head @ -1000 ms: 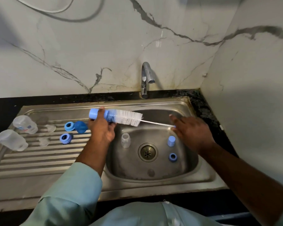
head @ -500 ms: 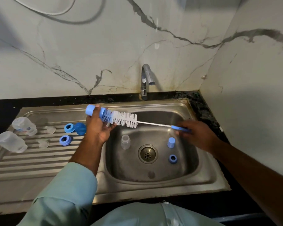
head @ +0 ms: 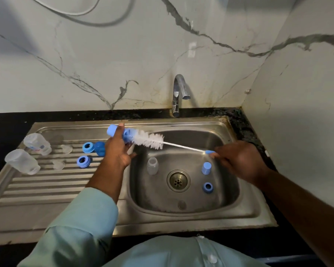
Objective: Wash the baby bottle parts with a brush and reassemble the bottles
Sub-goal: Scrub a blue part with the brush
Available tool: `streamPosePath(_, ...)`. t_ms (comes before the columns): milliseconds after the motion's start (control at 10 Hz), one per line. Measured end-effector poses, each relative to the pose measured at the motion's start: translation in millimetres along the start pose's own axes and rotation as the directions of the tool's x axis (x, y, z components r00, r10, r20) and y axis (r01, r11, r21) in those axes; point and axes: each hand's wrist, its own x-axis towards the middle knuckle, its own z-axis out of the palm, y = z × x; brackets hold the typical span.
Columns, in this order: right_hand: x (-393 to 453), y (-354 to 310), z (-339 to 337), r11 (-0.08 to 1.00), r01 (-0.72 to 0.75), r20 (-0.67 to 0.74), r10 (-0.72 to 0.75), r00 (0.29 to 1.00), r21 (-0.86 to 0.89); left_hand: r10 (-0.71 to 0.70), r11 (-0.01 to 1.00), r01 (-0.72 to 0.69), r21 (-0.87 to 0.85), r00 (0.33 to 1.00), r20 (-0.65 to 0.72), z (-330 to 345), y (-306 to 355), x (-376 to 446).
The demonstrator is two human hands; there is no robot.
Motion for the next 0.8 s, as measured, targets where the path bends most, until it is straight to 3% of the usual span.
streamPosePath(100, 8.5, -15.1, -10.1, 0.931, 0.234, -0.241, -0.304, 0.922, -0.281, -0.036, 0.998, 0.043, 0.051, 0.989, -0.144, -3.2, -5.0, 8.1)
streamPosePath(200, 10.7, 0.8, -10.9, 0.885, 0.156, -0.292, -0.304, 0.907, -0.438, -0.116, 0.94, 0.143, 0.31, 0.988, -0.105, -8.6, -8.7, 13.9)
streamPosePath(300, -3.0, 22.0, -0.6, 0.868, 0.119, -0.204, -0.244, 0.948, -0.482, 0.003, 0.743, 0.07, 0.665, 0.994, -0.108, -11.2, -15.9, 11.8)
streamPosePath(400, -7.7, 15.1, 3.5, 0.954, 0.036, -0.001, -0.038, 0.999, -0.299, 0.042, 0.737, -0.009, 0.676, 0.999, -0.032, -11.1, -15.9, 11.7)
streamPosePath(500, -7.2, -4.3, -2.9, 0.627, -0.723, 0.695, 0.382, 0.609, 0.289, -0.079, 0.922, 0.012, 0.388, 0.984, 0.158, -10.4, -7.7, 13.7)
streamPosePath(600, -12.1, -9.4, 3.6, 0.185, -0.873, 0.844, 0.227, 0.486, 0.452, -0.149, 0.965, 0.084, 0.248, 0.955, 0.256, -8.2, -7.0, 13.7)
streamPosePath(700, -3.4, -21.6, 1.6, 0.634, -0.613, 0.454, 0.421, 0.785, 0.472, -0.035, 0.967, 0.035, 0.252, 0.999, -0.003, -1.3, -17.6, 18.9)
streamPosePath(800, -0.5, -10.3, 9.1, 0.965, 0.047, -0.062, -0.065, 0.996, -0.257, -0.049, 0.976, 0.074, 0.203, 0.991, -0.127, 2.3, -21.5, 23.3)
